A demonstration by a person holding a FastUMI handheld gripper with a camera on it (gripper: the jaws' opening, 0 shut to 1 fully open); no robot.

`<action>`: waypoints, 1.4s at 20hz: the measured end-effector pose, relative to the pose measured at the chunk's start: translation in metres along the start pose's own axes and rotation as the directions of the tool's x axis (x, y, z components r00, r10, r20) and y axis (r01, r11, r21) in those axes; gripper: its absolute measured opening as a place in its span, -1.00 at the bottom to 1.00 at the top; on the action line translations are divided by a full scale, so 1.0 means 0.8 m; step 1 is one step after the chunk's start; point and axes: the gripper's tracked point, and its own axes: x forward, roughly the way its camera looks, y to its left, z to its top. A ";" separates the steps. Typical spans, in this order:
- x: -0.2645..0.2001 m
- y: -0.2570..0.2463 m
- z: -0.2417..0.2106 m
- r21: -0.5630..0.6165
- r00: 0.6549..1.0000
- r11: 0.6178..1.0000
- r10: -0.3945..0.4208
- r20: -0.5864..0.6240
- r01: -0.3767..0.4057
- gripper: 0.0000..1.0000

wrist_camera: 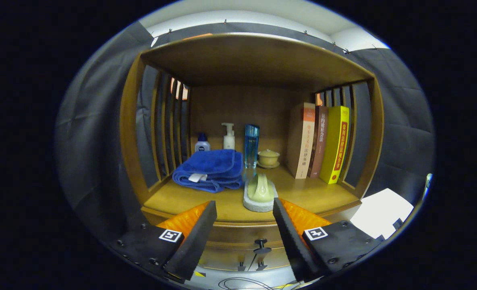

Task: Pull open the drawer, take out the items inside it, and place them on the countertop above the cabinet.

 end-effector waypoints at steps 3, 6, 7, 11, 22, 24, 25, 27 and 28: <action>-0.026 -0.011 0.045 -0.022 0.999 1.000 -0.008 0.032 0.008 0.90; -0.047 -0.013 0.090 -0.029 0.997 0.999 -0.011 0.072 0.013 0.90; -0.054 -0.009 0.105 -0.029 0.996 1.000 -0.002 0.087 0.005 0.90; -0.075 0.004 0.142 -0.055 0.992 0.998 0.028 0.123 -0.022 0.90; -0.078 0.029 0.149 -0.033 0.992 0.998 0.050 0.120 -0.047 0.90; -0.078 0.033 0.151 -0.030 0.991 0.998 0.057 0.124 -0.054 0.90; -0.078 0.036 0.149 -0.028 0.991 0.998 0.061 0.123 -0.058 0.90; -0.076 0.039 0.146 -0.025 0.991 0.998 0.067 0.117 -0.064 0.90; -0.077 0.040 0.144 -0.022 0.991 0.998 0.068 0.115 -0.066 0.90</action>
